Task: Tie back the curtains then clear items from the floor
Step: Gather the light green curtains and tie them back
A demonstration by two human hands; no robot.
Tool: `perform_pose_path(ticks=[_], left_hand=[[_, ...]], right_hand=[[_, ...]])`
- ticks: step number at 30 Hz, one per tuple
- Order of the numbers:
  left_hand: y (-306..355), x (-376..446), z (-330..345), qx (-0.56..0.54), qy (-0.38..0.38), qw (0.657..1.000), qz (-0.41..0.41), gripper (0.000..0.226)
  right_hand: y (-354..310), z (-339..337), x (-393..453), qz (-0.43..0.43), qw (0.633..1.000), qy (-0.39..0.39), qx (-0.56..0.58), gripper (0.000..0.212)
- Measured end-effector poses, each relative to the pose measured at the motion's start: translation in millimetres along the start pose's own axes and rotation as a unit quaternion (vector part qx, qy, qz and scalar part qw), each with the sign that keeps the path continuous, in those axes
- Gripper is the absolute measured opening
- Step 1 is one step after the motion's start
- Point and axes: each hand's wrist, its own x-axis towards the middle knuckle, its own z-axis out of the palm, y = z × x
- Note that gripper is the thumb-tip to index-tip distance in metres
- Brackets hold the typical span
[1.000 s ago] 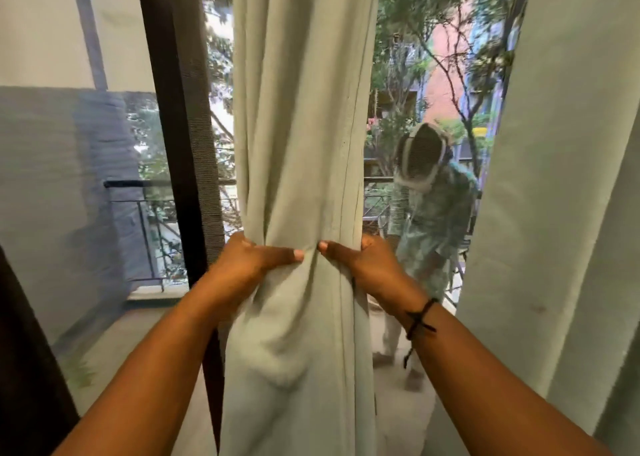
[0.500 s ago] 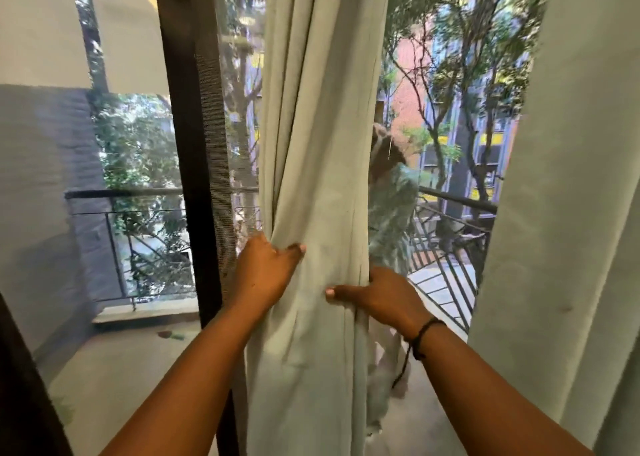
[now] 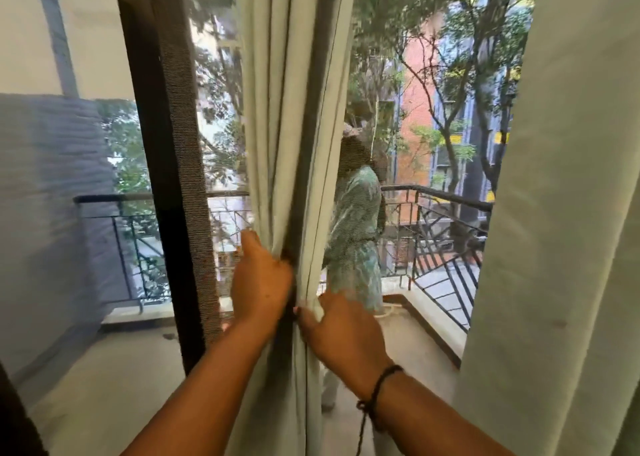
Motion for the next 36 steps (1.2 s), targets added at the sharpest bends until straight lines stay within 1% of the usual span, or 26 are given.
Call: perform_pose_path(ticks=[2, 3, 5, 7, 9, 11, 12, 14, 16, 18, 19, 21, 23, 24, 26, 28, 29, 31, 32, 34, 36], left_hand=[[13, -23, 24, -0.012, -0.025, 0.999, -0.022, 0.045], [18, -32, 34, -0.038, -0.044, 0.998, -0.031, 0.043], [24, -47, 44, -0.13, -0.085, 0.987, -0.042, 0.044], [25, -60, 51, -0.194, -0.135, 0.97, -0.051, 0.059], [20, -71, 60, -0.188, -0.162, 0.967, -0.055, 0.072], [11, -77, 67, -0.199, -0.143, 0.966, -0.085, 0.076], [8, -78, 70, -0.217, -0.121, 0.963, -0.104, 0.073], [2, -76, 72, -0.22, -0.081, 0.964, -0.127, 0.059], [-5, -69, 73, -0.17, -0.06, 0.976, -0.12, 0.051], [-11, -64, 73, -0.121, -0.058, 0.984, -0.114, 0.049], [-13, -62, 71, -0.114, -0.065, 0.984, -0.119, 0.047], [-14, -60, 64, -0.126, -0.091, 0.98, -0.121, 0.039], [-17, -61, 57, -0.178, -0.111, 0.97, -0.119, 0.034], [-18, -62, 54, -0.207, -0.121, 0.964, -0.116, 0.036], [-21, -64, 48, -0.253, -0.136, 0.952, -0.11, 0.048], [-25, -65, 40, -0.272, -0.152, 0.944, -0.11, 0.064], [-28, -65, 36, -0.265, -0.156, 0.944, -0.117, 0.082], [-32, -65, 26, -0.201, -0.167, 0.957, -0.127, 0.123], [-34, -65, 22, -0.161, -0.175, 0.964, -0.123, 0.132], [-39, -66, 17, -0.114, -0.19, 0.972, -0.082, 0.128], [-46, -67, 15, -0.1, -0.204, 0.973, -0.035, 0.124]], right_hand=[[9, -2, -2, -0.024, 0.999, -0.014, 0.021, 0.024], [18, -4, -2, -0.034, 0.999, -0.022, 0.032, 0.023], [35, -8, 0, -0.048, 0.998, -0.021, 0.038, 0.026], [53, -17, 4, -0.059, 0.997, -0.033, 0.023, 0.024], [68, -26, 12, -0.066, 0.995, -0.072, 0.013, 0.023], [78, -32, 18, -0.109, 0.985, -0.13, 0.022, 0.021], [80, -35, 19, -0.132, 0.978, -0.156, 0.04, 0.024], [84, -35, 14, -0.172, 0.959, -0.212, 0.07, 0.032], [84, -37, 6, -0.201, 0.952, -0.227, 0.052, 0.031], [86, -45, 3, -0.218, 0.952, -0.217, 0.001, 0.027], [87, -52, 4, -0.216, 0.953, -0.21, -0.025, 0.027], [88, -63, 10, -0.177, 0.957, -0.223, -0.052, 0.032], [87, -71, 12, -0.133, 0.958, -0.254, -0.026, 0.039], [87, -71, 12, -0.123, 0.955, -0.268, -0.015, 0.04], [86, -70, 11, -0.098, 0.952, -0.29, 0.012, 0.038], [84, -67, 9, -0.066, 0.952, -0.296, 0.031, 0.036], [85, -67, 7, -0.048, 0.953, -0.296, 0.039, 0.037], [88, -68, 6, -0.019, 0.956, -0.288, 0.043, 0.039], [88, -68, 4, -0.006, 0.958, -0.284, 0.047, 0.04], [84, -70, -3, 0.026, 0.957, -0.281, 0.064, 0.041], [76, -70, -12, 0.048, 0.956, -0.286, 0.051, 0.041]])
